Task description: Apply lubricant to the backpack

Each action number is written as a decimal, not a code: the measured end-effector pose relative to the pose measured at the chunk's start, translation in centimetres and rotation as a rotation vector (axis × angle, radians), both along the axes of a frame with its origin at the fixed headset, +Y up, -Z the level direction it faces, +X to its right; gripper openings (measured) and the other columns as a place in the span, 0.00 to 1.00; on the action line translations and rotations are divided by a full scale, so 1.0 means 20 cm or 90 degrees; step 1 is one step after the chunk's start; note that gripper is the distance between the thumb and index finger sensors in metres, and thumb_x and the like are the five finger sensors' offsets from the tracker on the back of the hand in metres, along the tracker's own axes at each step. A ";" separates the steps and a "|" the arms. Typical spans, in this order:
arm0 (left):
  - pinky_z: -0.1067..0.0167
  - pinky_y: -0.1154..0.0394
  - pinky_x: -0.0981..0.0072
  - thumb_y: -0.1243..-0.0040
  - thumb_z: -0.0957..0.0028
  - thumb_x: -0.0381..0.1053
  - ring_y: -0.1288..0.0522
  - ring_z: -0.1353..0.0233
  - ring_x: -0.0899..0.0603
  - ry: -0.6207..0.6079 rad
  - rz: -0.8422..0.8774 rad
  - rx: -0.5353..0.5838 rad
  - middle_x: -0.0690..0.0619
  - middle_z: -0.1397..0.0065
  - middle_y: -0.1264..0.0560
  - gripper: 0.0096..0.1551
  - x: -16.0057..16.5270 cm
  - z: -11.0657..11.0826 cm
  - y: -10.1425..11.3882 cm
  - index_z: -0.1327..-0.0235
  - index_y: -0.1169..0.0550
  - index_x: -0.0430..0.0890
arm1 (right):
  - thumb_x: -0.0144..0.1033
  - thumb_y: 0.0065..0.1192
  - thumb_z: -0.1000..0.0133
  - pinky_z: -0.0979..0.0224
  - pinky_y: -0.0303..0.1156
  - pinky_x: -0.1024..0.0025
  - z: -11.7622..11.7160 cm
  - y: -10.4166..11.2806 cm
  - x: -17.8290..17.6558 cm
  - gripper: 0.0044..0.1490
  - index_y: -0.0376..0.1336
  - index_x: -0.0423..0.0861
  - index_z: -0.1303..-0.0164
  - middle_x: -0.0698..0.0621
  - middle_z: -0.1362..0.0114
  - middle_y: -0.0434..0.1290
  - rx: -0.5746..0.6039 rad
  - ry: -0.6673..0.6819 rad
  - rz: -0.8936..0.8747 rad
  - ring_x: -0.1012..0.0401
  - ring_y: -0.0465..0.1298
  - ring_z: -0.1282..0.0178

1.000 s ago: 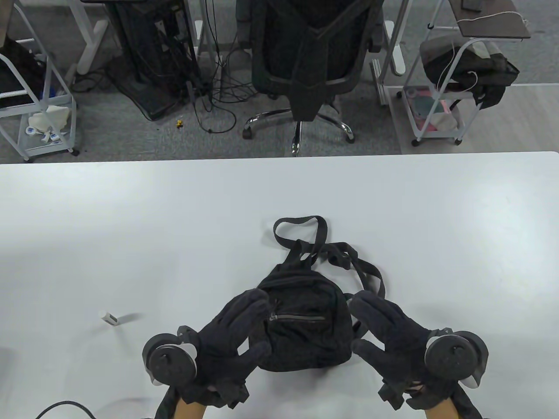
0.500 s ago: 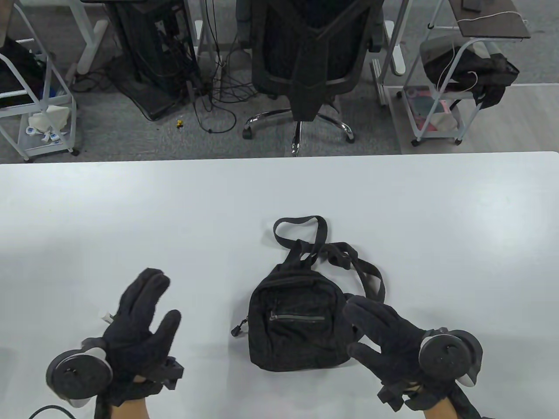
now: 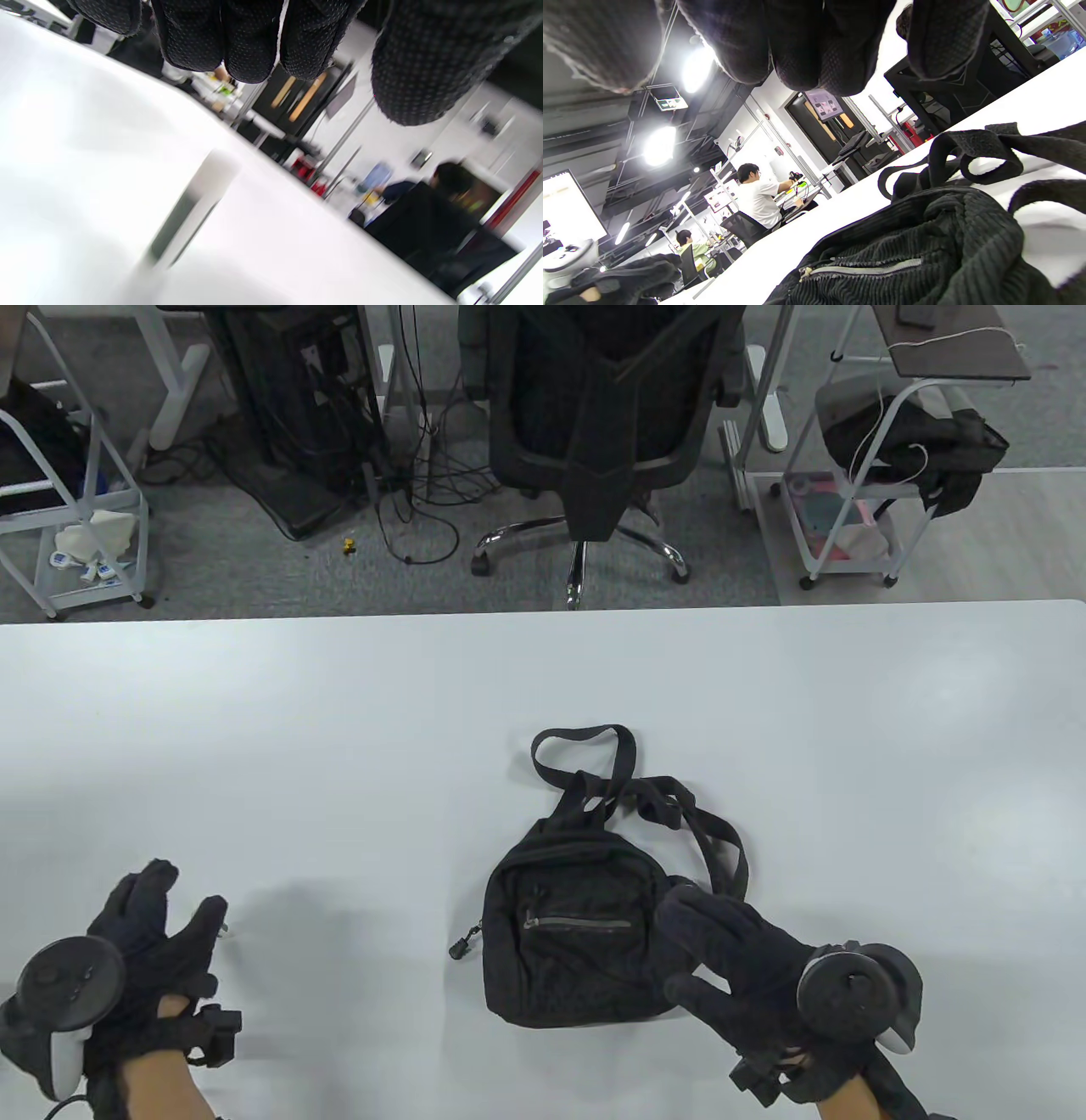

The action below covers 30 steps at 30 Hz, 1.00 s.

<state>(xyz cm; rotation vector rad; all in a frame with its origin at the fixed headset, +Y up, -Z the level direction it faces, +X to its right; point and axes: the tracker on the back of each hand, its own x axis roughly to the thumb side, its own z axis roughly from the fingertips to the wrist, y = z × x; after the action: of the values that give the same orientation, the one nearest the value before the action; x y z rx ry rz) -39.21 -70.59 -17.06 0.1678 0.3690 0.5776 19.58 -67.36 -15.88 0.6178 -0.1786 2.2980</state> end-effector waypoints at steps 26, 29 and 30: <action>0.33 0.33 0.26 0.23 0.55 0.57 0.16 0.47 0.37 0.011 0.060 -0.112 0.49 0.44 0.16 0.30 -0.01 -0.15 -0.30 0.41 0.15 0.46 | 0.69 0.64 0.50 0.26 0.69 0.38 -0.01 -0.03 -0.02 0.43 0.62 0.62 0.25 0.54 0.20 0.68 -0.012 -0.005 0.027 0.51 0.75 0.22; 0.32 0.35 0.24 0.26 0.54 0.58 0.23 0.34 0.29 -0.042 0.139 -0.060 0.39 0.28 0.26 0.30 0.03 -0.15 -0.27 0.41 0.15 0.45 | 0.69 0.64 0.50 0.26 0.69 0.38 -0.01 -0.02 -0.02 0.43 0.62 0.62 0.25 0.54 0.20 0.68 -0.010 -0.006 0.021 0.51 0.75 0.22; 0.32 0.34 0.25 0.26 0.53 0.58 0.22 0.33 0.27 -0.053 0.143 -0.048 0.37 0.27 0.26 0.29 0.04 -0.15 -0.25 0.42 0.15 0.45 | 0.69 0.64 0.50 0.26 0.69 0.38 -0.01 -0.02 -0.02 0.43 0.62 0.62 0.25 0.54 0.20 0.68 -0.010 -0.007 0.021 0.51 0.75 0.22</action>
<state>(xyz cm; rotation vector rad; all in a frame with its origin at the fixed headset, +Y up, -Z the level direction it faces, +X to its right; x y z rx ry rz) -38.38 -75.62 -20.14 0.0298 0.3307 0.7881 19.26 -67.79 -16.01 0.6048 -0.1574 2.3331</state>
